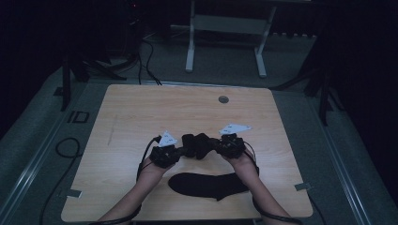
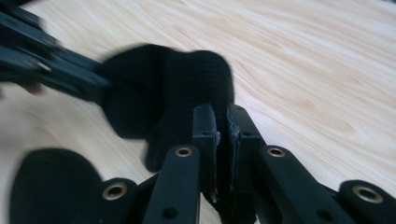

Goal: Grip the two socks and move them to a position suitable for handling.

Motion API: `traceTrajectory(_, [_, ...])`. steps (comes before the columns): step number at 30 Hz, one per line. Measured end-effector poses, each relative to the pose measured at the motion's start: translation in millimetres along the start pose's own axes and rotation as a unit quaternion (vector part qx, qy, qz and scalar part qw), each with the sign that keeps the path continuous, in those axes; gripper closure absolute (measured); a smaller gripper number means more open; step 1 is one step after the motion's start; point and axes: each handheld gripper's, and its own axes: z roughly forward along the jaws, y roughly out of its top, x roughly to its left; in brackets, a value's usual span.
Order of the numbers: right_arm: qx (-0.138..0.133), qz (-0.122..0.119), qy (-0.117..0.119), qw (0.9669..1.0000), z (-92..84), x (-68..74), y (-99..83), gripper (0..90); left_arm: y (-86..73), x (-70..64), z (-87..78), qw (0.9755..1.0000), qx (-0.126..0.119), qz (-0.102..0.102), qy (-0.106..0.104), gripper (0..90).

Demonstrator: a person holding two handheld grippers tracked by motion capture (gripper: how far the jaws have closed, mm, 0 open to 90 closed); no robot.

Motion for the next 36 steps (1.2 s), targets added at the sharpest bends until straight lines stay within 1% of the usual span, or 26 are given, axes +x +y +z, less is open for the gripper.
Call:
traceTrajectory(1, [0.0, 0.0, 0.0, 1.0, 0.0, 0.0, 0.0, 83.3, 0.0, 0.0, 0.0, 1.0, 0.0, 0.0, 0.0, 86.9])
traceTrajectory(2, [0.013, 0.002, -0.009, 0.9999, -0.8, -7.4, -7.7, 83.3, -5.0, 4.0, -0.2, 0.9999, 0.007, -0.008, 0.01, 86.9])
traceTrajectory(4, [0.023, 0.007, -0.015, 0.9996, -1.1, -13.6, -16.6, 83.3, -10.0, 7.7, -1.2, 0.9998, 0.012, -0.017, 0.007, 86.9])
traceTrajectory(5, [0.028, 0.009, -0.017, 0.9994, -1.1, -16.9, -20.7, 83.2, -10.0, 7.7, -1.2, 0.9998, 0.012, -0.017, 0.007, 86.8])
traceTrajectory(6, [0.028, 0.009, -0.017, 0.9994, -1.1, -16.9, -20.7, 83.2, -12.7, 9.0, -1.8, 0.9996, 0.014, -0.02, 0.01, 86.8])
traceTrajectory(7, [0.034, 0.015, -0.018, 0.9991, -1.3, -19.9, -24.7, 83.1, -15.2, 10.9, -2.7, 0.9995, 0.018, -0.025, 0.005, 86.8])
traceTrajectory(8, [0.034, 0.015, -0.018, 0.9991, -1.3, -19.9, -24.7, 83.1, -15.2, 10.9, -2.7, 0.9995, 0.018, -0.025, 0.005, 86.7])
traceTrajectory(9, [0.048, 0.017, -0.022, 0.9985, -2.0, -27.6, -36.9, 82.3, -21.8, 15.9, -5.1, 0.9991, 0.03, -0.03, 0.008, 86.7])
traceTrajectory(10, [0.051, 0.018, -0.022, 0.9983, -2.0, -29.5, -39.9, 81.9, -23.4, 17.4, -5.4, 0.9989, 0.033, -0.032, 0.008, 86.6])
traceTrajectory(11, [0.054, 0.02, -0.023, 0.9981, -2.1, -31.2, -42.9, 81.2, -25.3, 19.2, -5.6, 0.9987, 0.038, -0.03, 0.014, 86.6])
traceTrajectory(14, [0.066, 0.031, -0.021, 0.9971, -1.0, -38.1, -54.2, 78.8, -29.5, 25.8, -2.2, 0.9977, 0.06, -0.028, 0.011, 86.3])
traceTrajectory(16, [0.076, 0.032, -0.017, 0.9965, 0.7, -39.5, -60.5, 74.4, -31.1, 28.5, 1.0, 0.997, 0.072, -0.022, 0.016, 85.3])
traceTrajectory(18, [0.083, 0.032, -0.011, 0.9959, 2.6, -39.3, -65.5, 65.3, -32.5, 31.4, 4.5, 0.9965, 0.079, -0.021, 0.018, 82.6])
traceTrajectory(19, [0.086, 0.034, -0.009, 0.9956, 3.0, -39.3, -67.5, 61.4, -33.2, 32.8, 5.4, 0.9963, 0.079, -0.022, 0.025, 81.7])
traceTrajectory(23, [0.082, 0.045, -0.006, 0.9956, -1.1, -41.8, -72.6, 53.8, -34.7, 38.4, 6.1, 0.996, 0.08, -0.028, 0.03, 81.5])
traceTrajectory(26, [0.076, 0.05, -0.012, 0.9957, -5.8, -45.4, -73.5, 52.3, -35.1, 39.4, 5.8, 0.9958, 0.081, -0.026, 0.033, 81.6])
traceTrajectory(27, [0.069, 0.066, -0.015, 0.9953, -13.3, -50.9, -73.6, 50.9, -35.5, 42.2, 1.7, 0.9955, 0.078, -0.027, 0.047, 79.7])
traceTrajectory(28, [0.062, 0.072, -0.019, 0.9953, -18.5, -53.4, -73.1, 51.8, -35.1, 43.3, -0.8, 0.9956, 0.073, -0.03, 0.05, 79.0])
traceTrajectory(29, [0.054, 0.071, -0.023, 0.9957, -22.9, -54.9, -72.5, 58.6, -34.8, 44.0, -2.8, 0.996, 0.068, -0.034, 0.047, 79.1])
traceTrajectory(30, [0.047, 0.067, -0.032, 0.9961, -26.7, -55.2, -71.9, 71.3, -34.1, 44.8, -5.8, 0.9963, 0.064, -0.036, 0.044, 79.1])
traceTrajectory(31, [0.039, 0.058, -0.047, 0.9964, -31.3, -54.8, -71.1, 81.3, -33.2, 44.2, -8.2, 0.9965, 0.062, -0.034, 0.045, 83.5])
traceTrajectory(32, [0.035, 0.046, -0.062, 0.9964, -34.4, -54.2, -70.1, 86.4, -31.9, 42.7, -10.2, 0.9967, 0.062, -0.031, 0.044, 86.9])
traceTrajectory(33, [0.034, 0.04, -0.07, 0.9961, -36.5, -54.0, -69.1, 89.8, -30.5, 41.0, -12.0, 0.9972, 0.057, -0.025, 0.041, 89.6])
traceTrajectory(34, [0.032, 0.04, -0.069, 0.9963, -37.5, -54.2, -68.3, 89.9, -28.8, 38.1, -13.5, 0.9975, 0.052, -0.019, 0.044, 89.7])
traceTrajectory(35, [0.036, 0.039, -0.062, 0.9967, -36.6, -54.3, -67.7, 89.9, -27.0, 35.3, -14.1, 0.998, 0.049, -0.012, 0.039, 89.9])
traceTrajectory(36, [0.04, 0.036, -0.062, 0.9966, -34.7, -53.3, -67.5, 89.9, -25.1, 32.0, -14.0, 0.9985, 0.045, -0.005, 0.032, 89.9])
